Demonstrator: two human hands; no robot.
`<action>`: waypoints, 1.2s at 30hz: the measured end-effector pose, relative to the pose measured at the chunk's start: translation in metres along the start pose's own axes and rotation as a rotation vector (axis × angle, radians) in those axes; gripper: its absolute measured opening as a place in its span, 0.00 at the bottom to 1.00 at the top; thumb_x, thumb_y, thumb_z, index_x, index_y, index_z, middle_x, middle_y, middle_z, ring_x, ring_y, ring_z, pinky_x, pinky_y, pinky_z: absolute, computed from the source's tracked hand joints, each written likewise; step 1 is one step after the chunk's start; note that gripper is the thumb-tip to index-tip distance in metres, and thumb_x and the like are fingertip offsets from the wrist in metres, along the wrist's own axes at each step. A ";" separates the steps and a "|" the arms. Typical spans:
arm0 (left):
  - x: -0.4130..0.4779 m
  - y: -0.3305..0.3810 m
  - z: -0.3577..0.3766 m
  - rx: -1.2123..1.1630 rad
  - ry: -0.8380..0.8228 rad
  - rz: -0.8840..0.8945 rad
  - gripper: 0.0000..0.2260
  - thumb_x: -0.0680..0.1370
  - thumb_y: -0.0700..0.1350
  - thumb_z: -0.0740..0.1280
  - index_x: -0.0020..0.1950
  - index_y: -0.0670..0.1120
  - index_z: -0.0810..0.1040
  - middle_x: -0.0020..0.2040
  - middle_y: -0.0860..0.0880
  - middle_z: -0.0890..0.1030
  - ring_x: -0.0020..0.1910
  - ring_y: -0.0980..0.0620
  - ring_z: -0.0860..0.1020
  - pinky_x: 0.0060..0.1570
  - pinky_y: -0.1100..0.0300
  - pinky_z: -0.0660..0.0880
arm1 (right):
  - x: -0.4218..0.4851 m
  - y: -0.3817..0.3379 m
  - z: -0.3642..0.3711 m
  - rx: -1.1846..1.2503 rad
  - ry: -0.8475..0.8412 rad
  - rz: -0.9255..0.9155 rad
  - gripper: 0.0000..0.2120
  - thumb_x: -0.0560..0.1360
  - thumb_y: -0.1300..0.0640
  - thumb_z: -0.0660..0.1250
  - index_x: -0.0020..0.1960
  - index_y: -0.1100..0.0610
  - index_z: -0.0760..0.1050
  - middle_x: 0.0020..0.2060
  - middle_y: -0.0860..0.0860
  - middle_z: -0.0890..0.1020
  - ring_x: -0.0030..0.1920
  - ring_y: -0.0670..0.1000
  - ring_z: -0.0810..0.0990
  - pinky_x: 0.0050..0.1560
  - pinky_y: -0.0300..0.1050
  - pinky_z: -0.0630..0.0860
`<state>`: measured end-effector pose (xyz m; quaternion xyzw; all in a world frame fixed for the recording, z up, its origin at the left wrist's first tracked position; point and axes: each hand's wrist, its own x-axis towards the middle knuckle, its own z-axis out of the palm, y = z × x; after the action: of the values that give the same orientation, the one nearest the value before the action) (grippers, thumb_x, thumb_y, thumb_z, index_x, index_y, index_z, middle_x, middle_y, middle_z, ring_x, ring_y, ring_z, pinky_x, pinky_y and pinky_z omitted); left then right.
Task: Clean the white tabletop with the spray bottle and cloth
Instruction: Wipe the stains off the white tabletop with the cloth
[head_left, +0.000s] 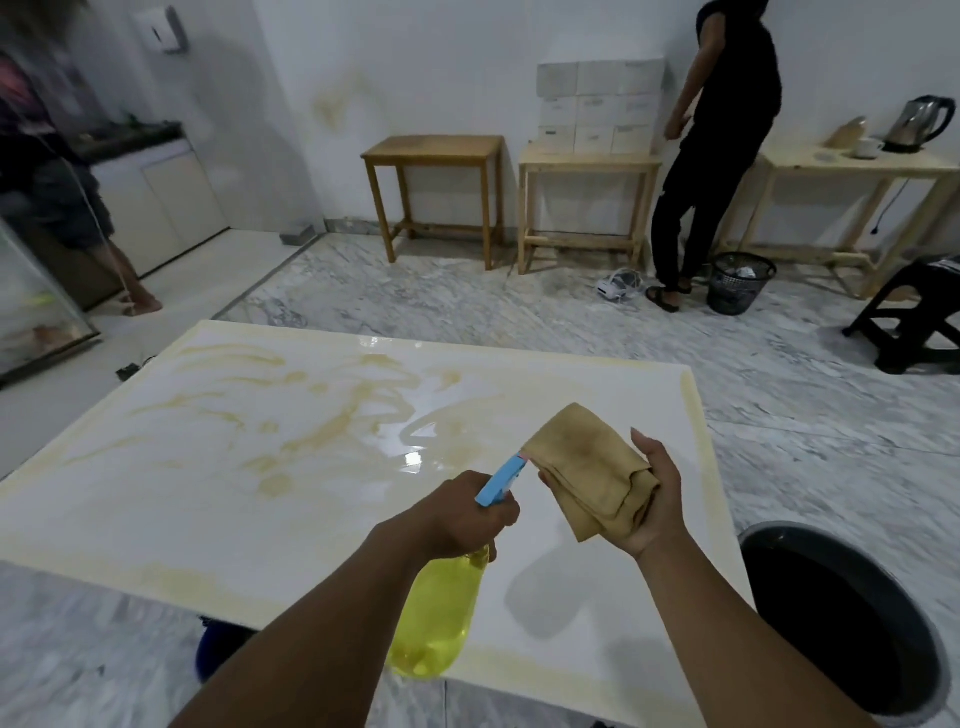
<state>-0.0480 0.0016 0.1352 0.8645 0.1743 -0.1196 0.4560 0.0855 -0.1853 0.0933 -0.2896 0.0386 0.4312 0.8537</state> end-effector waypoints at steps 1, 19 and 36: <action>-0.005 -0.001 0.000 0.031 -0.013 0.003 0.25 0.71 0.57 0.63 0.55 0.38 0.80 0.53 0.37 0.85 0.41 0.49 0.86 0.56 0.46 0.82 | -0.003 0.001 0.000 -0.023 0.021 0.013 0.34 0.75 0.43 0.64 0.74 0.63 0.68 0.71 0.67 0.70 0.73 0.69 0.66 0.71 0.67 0.66; 0.053 0.038 0.018 0.074 0.034 0.114 0.20 0.81 0.57 0.69 0.46 0.40 0.82 0.37 0.47 0.83 0.36 0.52 0.77 0.42 0.57 0.74 | 0.028 -0.051 -0.027 -0.166 0.145 0.078 0.26 0.75 0.46 0.61 0.62 0.63 0.80 0.60 0.63 0.80 0.58 0.63 0.81 0.61 0.58 0.76; 0.234 0.022 -0.018 0.107 0.135 -0.064 0.22 0.79 0.62 0.68 0.43 0.41 0.80 0.40 0.42 0.85 0.41 0.43 0.83 0.45 0.49 0.79 | 0.196 -0.149 -0.090 -0.371 0.333 0.221 0.20 0.74 0.53 0.60 0.59 0.64 0.79 0.51 0.65 0.83 0.49 0.63 0.83 0.54 0.56 0.79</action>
<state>0.1751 0.0497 0.0759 0.8876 0.2258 -0.0846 0.3924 0.3376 -0.1616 0.0259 -0.5020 0.1303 0.4679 0.7156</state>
